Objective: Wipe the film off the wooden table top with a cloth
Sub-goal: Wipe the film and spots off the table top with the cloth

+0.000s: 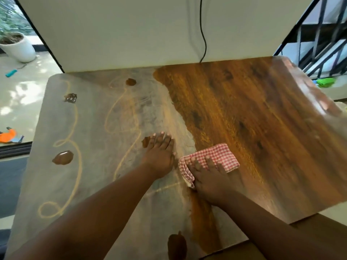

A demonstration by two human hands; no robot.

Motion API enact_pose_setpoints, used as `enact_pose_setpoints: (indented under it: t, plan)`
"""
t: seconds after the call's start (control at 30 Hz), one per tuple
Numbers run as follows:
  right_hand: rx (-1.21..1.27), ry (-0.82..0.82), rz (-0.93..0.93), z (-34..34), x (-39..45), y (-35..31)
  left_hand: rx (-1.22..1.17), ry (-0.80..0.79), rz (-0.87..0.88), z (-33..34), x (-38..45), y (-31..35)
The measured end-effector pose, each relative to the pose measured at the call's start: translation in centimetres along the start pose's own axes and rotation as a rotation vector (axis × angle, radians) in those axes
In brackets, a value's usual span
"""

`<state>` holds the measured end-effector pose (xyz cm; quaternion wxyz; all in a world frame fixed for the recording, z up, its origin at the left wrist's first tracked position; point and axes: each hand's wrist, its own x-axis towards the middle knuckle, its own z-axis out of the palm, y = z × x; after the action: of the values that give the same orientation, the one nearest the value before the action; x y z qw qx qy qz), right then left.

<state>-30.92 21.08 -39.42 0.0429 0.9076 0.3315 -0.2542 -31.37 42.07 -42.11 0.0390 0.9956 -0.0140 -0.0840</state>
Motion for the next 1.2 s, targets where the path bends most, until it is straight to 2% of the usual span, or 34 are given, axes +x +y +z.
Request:
enact_pose_setpoints:
  t: [0.13, 0.23, 0.3, 0.47, 0.6, 0.7, 0.83, 0.97, 1.1, 1.2]
  plan:
    - [-0.034, -0.046, -0.054, 2.1, -4.4, 0.1, -0.019, -0.005, 0.044, -0.2, 0.0, -0.7]
    - [-0.049, -0.087, 0.024, 1.6, -5.4, 1.4, -0.030, -0.004, 0.069, -0.4, 0.1, -1.1]
    - [-0.073, -0.061, 0.090, 0.6, -3.8, 1.7, -0.034, -0.017, 0.081, -0.6, 0.2, -1.3]
    - [0.051, -0.025, 0.178, -1.7, 2.1, -1.4, -0.032, -0.021, 0.076, -0.5, 0.5, -1.3]
    - [0.009, 0.016, 0.069, 1.0, -1.2, -1.9, -0.027, -0.005, 0.092, -0.3, 0.6, -1.6]
    - [0.029, -0.025, 0.030, 1.6, -3.9, -0.1, -0.004, 0.039, 0.105, -0.2, 0.5, -1.5]
    - [0.018, 0.010, 0.088, -0.5, -0.4, 1.9, -0.007, 0.100, 0.087, -0.4, 1.1, -1.3]
    - [0.034, 0.039, 0.122, -2.9, 5.7, 0.9, -0.002, 0.113, 0.092, -0.9, 1.9, -1.6]
    - [0.083, 0.095, -0.023, -0.1, 3.1, 0.5, 0.042, 0.105, 0.043, -1.7, 2.6, -1.8]
    - [0.092, 0.049, -0.077, 0.4, 1.0, 2.4, 0.096, 0.092, 0.003, -2.0, 3.2, -2.4]
